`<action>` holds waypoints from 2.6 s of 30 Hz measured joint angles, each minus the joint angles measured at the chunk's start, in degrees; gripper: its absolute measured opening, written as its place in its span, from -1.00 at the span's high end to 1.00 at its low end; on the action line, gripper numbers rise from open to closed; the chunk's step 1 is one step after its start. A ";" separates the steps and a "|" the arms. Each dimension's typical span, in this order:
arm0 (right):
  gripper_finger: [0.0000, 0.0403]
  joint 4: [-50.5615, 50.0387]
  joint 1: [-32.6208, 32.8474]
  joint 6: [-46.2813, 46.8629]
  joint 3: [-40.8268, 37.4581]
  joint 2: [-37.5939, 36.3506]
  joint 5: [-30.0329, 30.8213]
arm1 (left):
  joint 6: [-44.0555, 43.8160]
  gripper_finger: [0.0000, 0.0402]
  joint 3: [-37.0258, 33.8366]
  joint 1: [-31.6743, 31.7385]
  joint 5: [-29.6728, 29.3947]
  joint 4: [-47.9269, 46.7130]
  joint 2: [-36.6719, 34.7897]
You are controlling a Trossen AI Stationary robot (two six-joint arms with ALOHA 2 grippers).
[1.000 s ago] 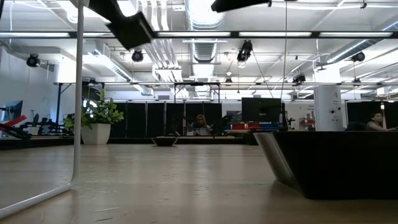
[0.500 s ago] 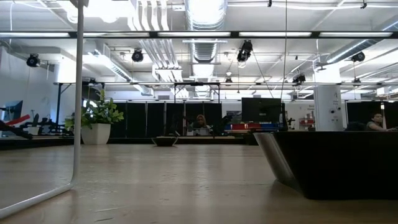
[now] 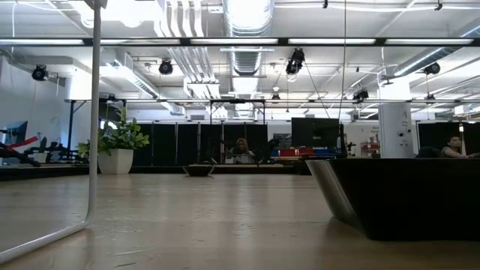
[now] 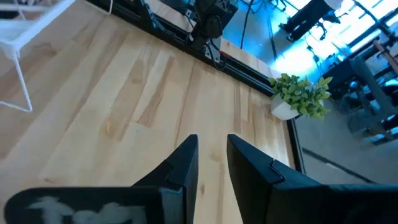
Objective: Pick & Place Mini shaped plates
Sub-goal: Stack the black square plate on top of the other black square plates on the shelf
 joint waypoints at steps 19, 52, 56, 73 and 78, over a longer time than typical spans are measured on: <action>0.66 2.24 -0.07 11.59 0.00 -1.74 -7.79 | 17.70 1.00 -4.79 -2.06 1.95 7.65 3.73; 0.71 2.36 0.02 11.40 0.00 -4.39 -7.79 | 18.60 1.00 -4.88 -1.14 2.33 9.59 5.30; 0.71 2.37 0.00 11.39 0.00 -4.39 -7.79 | 18.26 1.00 -4.88 -1.10 2.30 9.57 5.30; 0.71 2.40 0.02 11.40 0.00 -4.39 -7.79 | 20.48 1.00 -6.12 -1.07 7.40 9.18 5.28; 0.71 2.40 0.01 11.19 0.00 -4.39 -7.79 | 20.04 0.97 -6.76 -0.81 7.26 10.41 5.26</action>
